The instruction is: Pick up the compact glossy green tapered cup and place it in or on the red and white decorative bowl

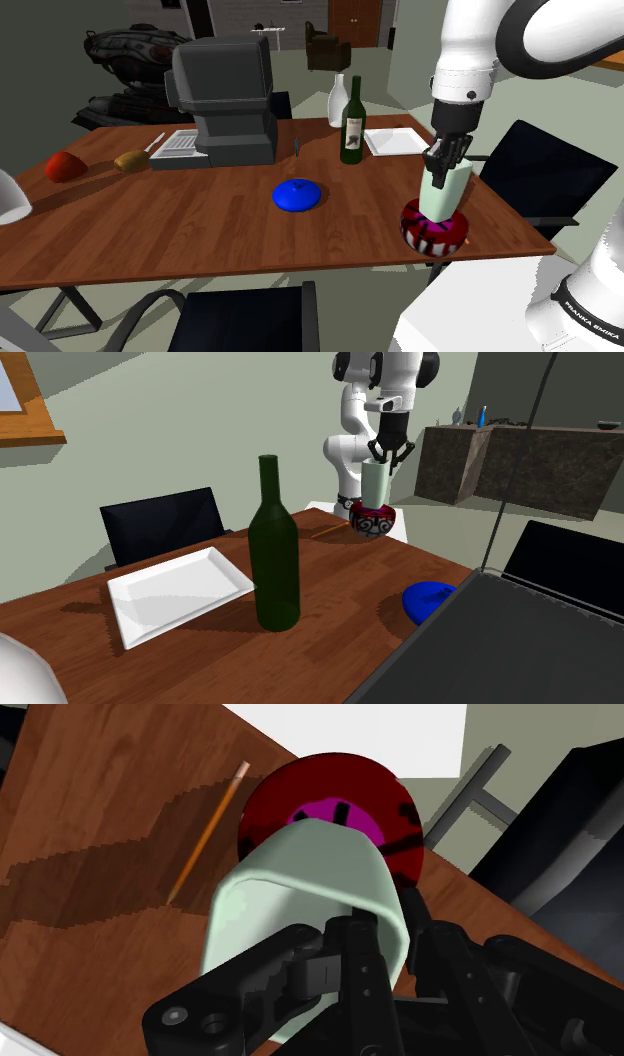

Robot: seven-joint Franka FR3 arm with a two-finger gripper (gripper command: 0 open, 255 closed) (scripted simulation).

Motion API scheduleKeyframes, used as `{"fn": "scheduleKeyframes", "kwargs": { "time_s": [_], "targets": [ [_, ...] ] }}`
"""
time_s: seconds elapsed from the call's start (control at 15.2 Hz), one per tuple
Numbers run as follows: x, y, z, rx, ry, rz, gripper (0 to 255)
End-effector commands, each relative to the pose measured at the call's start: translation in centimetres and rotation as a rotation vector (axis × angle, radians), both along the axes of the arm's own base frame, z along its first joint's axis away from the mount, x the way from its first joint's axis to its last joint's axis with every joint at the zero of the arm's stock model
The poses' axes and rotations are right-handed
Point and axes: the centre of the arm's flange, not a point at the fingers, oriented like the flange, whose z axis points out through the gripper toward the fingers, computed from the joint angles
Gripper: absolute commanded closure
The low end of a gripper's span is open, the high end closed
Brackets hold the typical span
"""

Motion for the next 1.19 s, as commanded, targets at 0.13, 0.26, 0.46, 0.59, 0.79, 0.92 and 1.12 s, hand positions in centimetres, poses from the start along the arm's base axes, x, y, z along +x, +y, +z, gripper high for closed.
{"fn": "scheduleKeyframes", "kwargs": {
  "time_s": [0.13, 0.26, 0.46, 0.59, 0.79, 0.92, 1.12],
  "targets": [
    [0.0, 0.0, 0.0, 0.000, 0.001, 0.000, 0],
    [0.0, 0.0, 0.0, 0.000, 0.001, 0.000, 0],
    [0.2, 0.0, 2.6, 0.000, 0.001, 0.000, 0],
    [0.4, 0.0, 4.9, 0.000, 0.001, 0.000, 0],
    [0.4, 0.0, 4.9, 0.000, 0.001, 0.000, 0],
    [0.4, 0.0, 4.9, 0.000, 0.001, 0.000, 0],
    [0.4, 0.0, 4.9, 0.000, 0.001, 0.000, 0]
  ]
}}
